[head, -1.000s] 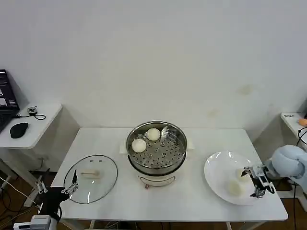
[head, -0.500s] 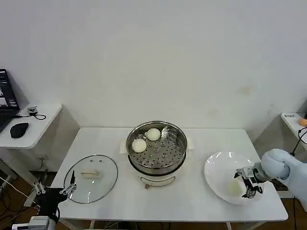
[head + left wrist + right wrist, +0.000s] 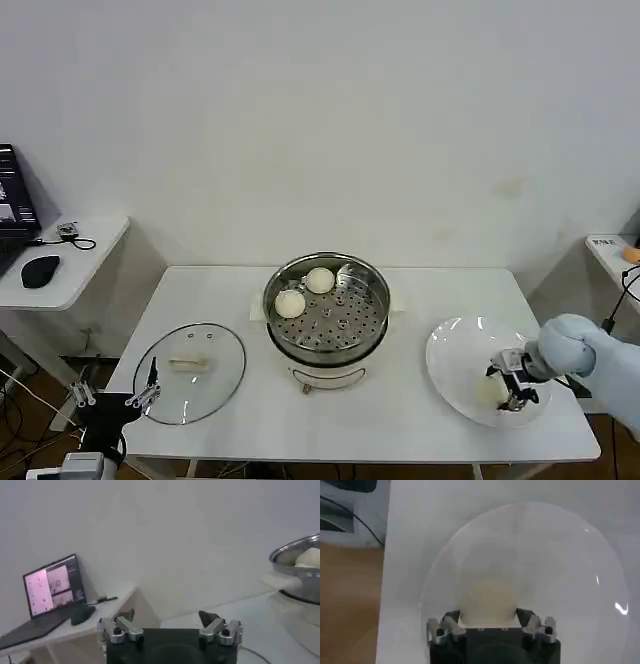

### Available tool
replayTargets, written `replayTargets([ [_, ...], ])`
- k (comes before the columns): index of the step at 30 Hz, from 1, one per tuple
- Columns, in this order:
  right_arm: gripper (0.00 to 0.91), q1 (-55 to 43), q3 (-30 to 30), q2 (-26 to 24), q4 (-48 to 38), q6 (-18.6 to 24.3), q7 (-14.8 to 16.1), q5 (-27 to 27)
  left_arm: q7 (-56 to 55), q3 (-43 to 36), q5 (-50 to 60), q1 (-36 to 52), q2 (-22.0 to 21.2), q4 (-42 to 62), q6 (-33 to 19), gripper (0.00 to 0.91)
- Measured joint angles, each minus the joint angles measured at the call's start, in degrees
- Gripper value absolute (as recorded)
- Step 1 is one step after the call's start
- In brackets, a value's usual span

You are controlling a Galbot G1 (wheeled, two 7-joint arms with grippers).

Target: Take steamed baozi put them in steamer then cover it.

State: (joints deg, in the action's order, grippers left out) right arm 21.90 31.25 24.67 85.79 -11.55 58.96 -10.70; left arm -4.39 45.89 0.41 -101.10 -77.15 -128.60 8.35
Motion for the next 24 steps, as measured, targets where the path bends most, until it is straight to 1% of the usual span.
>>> replayTargets([
  [6, 0.655, -1.94, 0.23, -0.65, 0.84, 0.31, 1.21, 0.69, -0.02, 0.02, 0.01, -0.26, -0.01, -0.69, 0.02, 0.907],
  [11, 0.655, -6.15, 1.21, -0.97, 0.94, 0.55, 2.78, 2.06, -0.02, 0.03, -0.04, -0.02, 0.16, -0.73, 0.06, 0.907],
  [17, 0.665, -14.56, 2.67, -0.29, 0.05, 0.66, 4.89, 4.87, -0.03, 0.09, -0.13, 0.05, 0.30, -0.50, 0.03, 0.907],
  [18, 0.655, -16.21, 3.11, -0.13, -0.13, 0.64, 5.15, 5.31, -0.03, 0.12, -0.16, 0.06, 0.34, -0.52, 0.03, 0.907],
  [24, 0.665, -27.26, 7.72, 1.98, -0.86, 0.10, 5.87, 8.29, -0.02, 0.41, -0.32, 0.28, 0.52, -0.71, 0.02, 0.907],
])
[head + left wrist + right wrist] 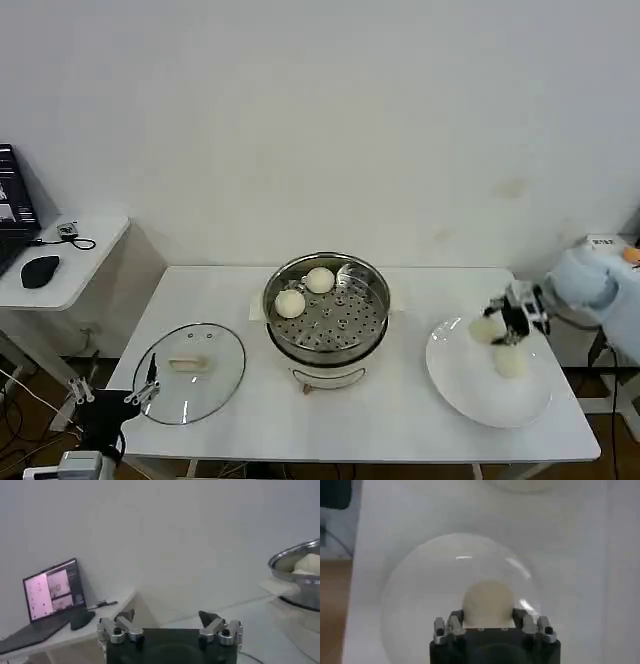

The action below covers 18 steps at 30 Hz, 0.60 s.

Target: Take steamed baozi put them in steamer then cover it.

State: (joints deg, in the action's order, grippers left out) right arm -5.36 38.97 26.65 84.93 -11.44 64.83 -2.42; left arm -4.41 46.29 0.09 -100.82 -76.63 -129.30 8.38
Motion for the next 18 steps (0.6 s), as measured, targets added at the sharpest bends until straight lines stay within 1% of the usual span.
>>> replayTargets([
  [3, 0.675, -5.42, 2.86, 1.83, 0.03, -0.41, 0.09, 1.53, 0.00, 0.13, -0.01, 0.20, -0.06, -0.06, 0.03, 0.907],
  [6, 0.665, -10.75, 6.00, 4.19, 0.26, -0.88, 0.13, 2.97, -0.01, 0.21, 0.01, 0.41, -0.08, -0.02, 0.13, 0.907],
  [11, 0.665, -18.24, 11.16, 9.42, 0.13, -1.61, -0.16, 5.38, 0.01, 0.62, 0.02, 0.43, 0.23, 0.09, 0.26, 0.907],
  [18, 0.665, -23.11, 16.39, 18.43, -1.69, -1.09, -0.92, 7.40, 0.09, 1.59, -0.06, 0.80, 0.06, 0.12, 0.61, 0.907],
])
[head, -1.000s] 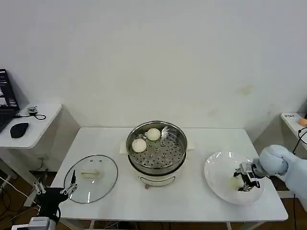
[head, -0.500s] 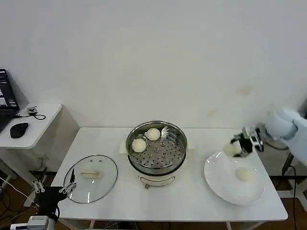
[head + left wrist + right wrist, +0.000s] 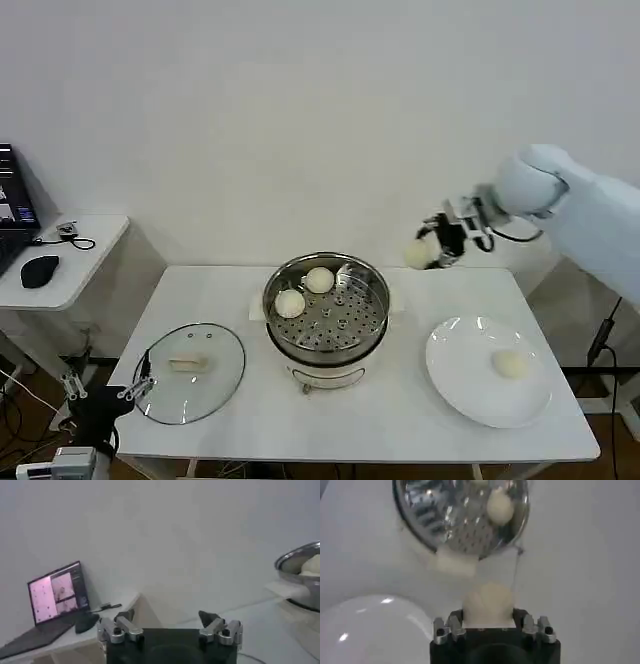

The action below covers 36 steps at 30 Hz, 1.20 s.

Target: Take steamed baozi put them in steamer then cover it.

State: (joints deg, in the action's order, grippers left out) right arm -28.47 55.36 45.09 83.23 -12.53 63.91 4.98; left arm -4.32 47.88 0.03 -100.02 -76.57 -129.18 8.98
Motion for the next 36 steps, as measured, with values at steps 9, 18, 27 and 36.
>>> replayTargets([
  [9, 0.695, 0.04, 5.06, 10.98, -2.52, 2.17, -1.17, 1.01, 0.21, 1.34, -0.09, -0.79, -0.27, -0.16, 0.02, 0.907],
  [18, 0.695, 2.26, 8.90, 16.44, -3.40, 4.96, -1.09, -0.28, 0.21, 2.04, -0.10, -1.13, -0.76, -0.33, -0.02, 0.907],
  [27, 0.695, 4.24, 11.04, 17.98, -3.33, 7.34, -0.84, -2.67, 0.26, 2.39, -0.10, -1.34, -0.87, -0.24, -0.18, 0.907],
  [36, 0.695, 5.12, 11.80, 18.34, -2.79, 8.75, -0.52, -3.93, 0.25, 2.43, -0.10, -1.29, -0.93, -0.11, -0.23, 0.907],
])
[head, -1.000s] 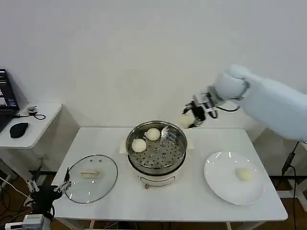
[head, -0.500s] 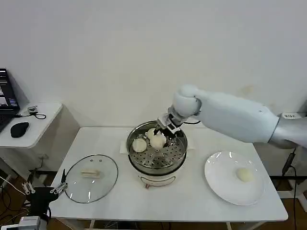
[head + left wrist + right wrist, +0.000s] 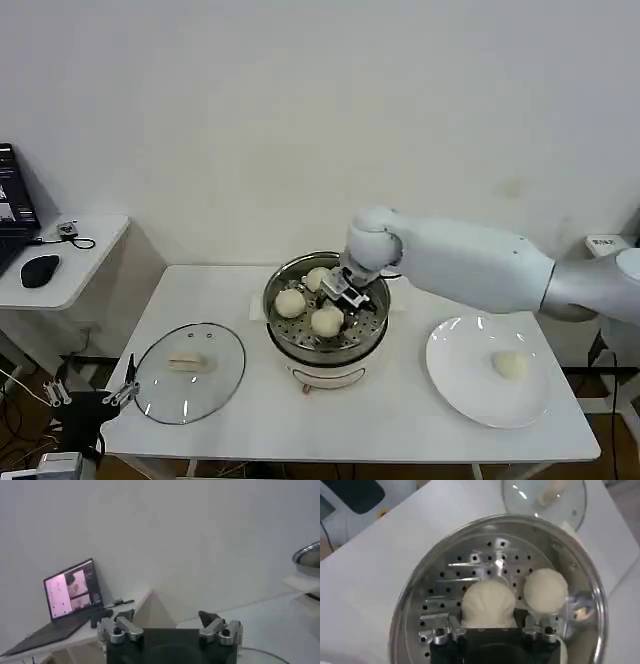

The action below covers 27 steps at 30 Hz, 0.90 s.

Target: Take steamed baozi put them in steamer then cover it.

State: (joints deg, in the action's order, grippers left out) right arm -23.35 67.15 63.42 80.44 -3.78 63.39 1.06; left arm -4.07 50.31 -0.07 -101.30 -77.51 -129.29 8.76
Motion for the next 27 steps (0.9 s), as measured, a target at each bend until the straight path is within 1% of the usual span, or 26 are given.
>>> replayTargets([
  [5, 0.695, 0.17, 0.22, 0.20, 0.21, 0.48, 0.02, -0.20, -0.01, 0.03, -0.02, 0.07, -0.06, 0.02, -0.01, 0.907],
  [11, 0.887, 0.27, 0.31, 0.02, 0.54, 1.00, -0.05, -0.07, -0.01, 0.14, -0.03, 0.03, -0.05, 0.02, -0.06, 0.907],
  [12, 0.907, 0.27, 0.33, -0.08, 0.68, 1.09, -0.05, 0.02, 0.00, 0.15, -0.03, 0.04, -0.04, 0.01, -0.06, 0.907],
  [18, 0.907, 0.05, 0.15, -0.72, 1.08, 1.88, -0.18, -0.10, -0.02, 0.17, -0.06, 0.27, -0.02, -0.04, -0.06, 0.907],
  [23, 0.907, -0.90, -1.18, -1.76, 1.55, 1.95, -0.17, -0.18, -0.01, -0.18, -0.06, 0.64, 0.19, 0.09, 0.01, 0.907],
  [27, 0.907, -2.02, -3.00, -3.42, 1.31, 1.39, -0.76, 0.56, 0.02, -0.36, -0.31, 1.17, 0.65, 0.44, 0.13, 0.907],
])
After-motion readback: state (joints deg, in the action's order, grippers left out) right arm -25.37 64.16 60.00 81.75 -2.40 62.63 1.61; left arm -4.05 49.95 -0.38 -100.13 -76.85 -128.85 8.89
